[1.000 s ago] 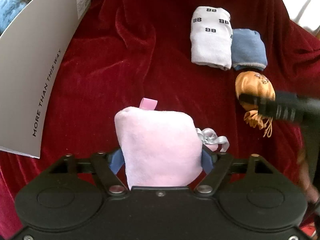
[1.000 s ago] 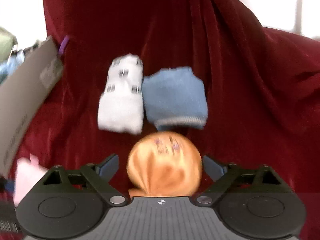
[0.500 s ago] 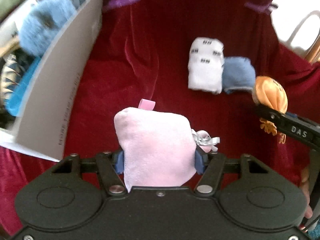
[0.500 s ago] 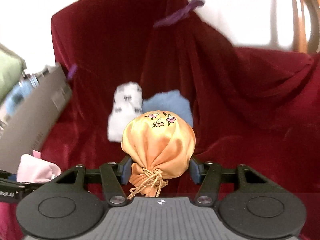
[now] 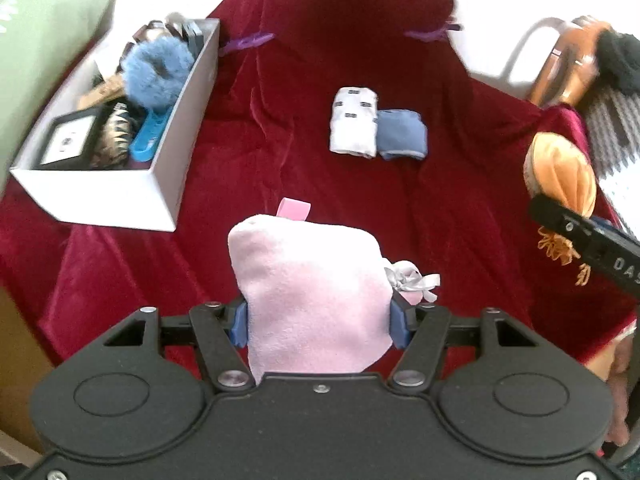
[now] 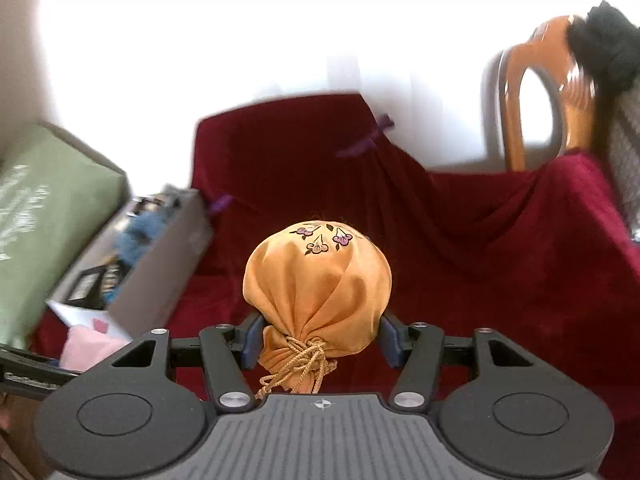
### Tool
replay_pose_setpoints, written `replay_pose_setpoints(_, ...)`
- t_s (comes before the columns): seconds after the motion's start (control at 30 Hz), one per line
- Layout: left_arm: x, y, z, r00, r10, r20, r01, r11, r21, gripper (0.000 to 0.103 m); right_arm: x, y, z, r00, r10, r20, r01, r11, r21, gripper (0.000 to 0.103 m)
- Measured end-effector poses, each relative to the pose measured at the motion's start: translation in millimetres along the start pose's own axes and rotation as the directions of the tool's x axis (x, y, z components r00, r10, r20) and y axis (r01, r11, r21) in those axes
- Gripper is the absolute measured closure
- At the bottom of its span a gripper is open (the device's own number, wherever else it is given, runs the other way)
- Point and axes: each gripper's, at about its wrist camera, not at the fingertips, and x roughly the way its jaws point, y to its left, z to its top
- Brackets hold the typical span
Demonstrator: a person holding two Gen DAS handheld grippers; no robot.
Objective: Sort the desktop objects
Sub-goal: 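Carry the pink pouch and orange pouch over the basket with both tools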
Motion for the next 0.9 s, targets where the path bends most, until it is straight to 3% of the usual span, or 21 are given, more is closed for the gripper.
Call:
replay_pose_setpoints(0.23,-60,-38,-74,0.998,0.015,0.067,-0.02,0.996,0.083,0.044,-101,18,-45,0.995,0.031,0.097,-0.033,0.999,0.021,0.047)
replay_pose_setpoints(0.4,-61,-47,-116,0.998,-0.009,0.063,0.002,0.993,0.122,0.044,-144,18,-90,0.986,0.066,0.153,-0.076,0.995,0.063,0.046)
replay_pose_setpoints(0.53,-29,-49,-138,1.0,0.026,-0.001,-0.025,0.993,0.118,0.044,-143,13,-125,0.991,0.032,0.13,-0.05,0.99,0.133,0.046)
replay_pose_setpoints(0.57,-20,-50,-144,0.999,0.018,-0.028,-0.013,0.985,0.171,0.044,-140,13,-134,0.994,0.018,0.11,-0.034,0.988,0.149,0.046)
replay_pose_setpoints(0.63,-6,-52,-156,0.997,0.045,-0.057,-0.033,0.982,0.184,0.044,-131,10,-152,0.998,-0.003,0.066,-0.009,0.985,0.175,0.046)
replay_pose_setpoints(0.67,1,-52,-162,0.996,0.028,-0.087,-0.005,0.969,0.247,0.044,-129,10,-161,0.999,-0.012,0.044,0.005,0.985,0.171,0.046)
replay_pose_setpoints(0.73,12,-52,-171,0.993,0.037,-0.116,-0.006,0.967,0.256,0.044,-120,12,-177,0.999,-0.053,0.004,0.052,0.987,0.152,0.046)
replay_pose_setpoints(0.9,23,-56,-185,0.991,0.101,-0.09,-0.068,0.948,0.312,0.044,-102,12,-201,0.995,-0.057,-0.078,0.069,0.985,0.161,0.046)
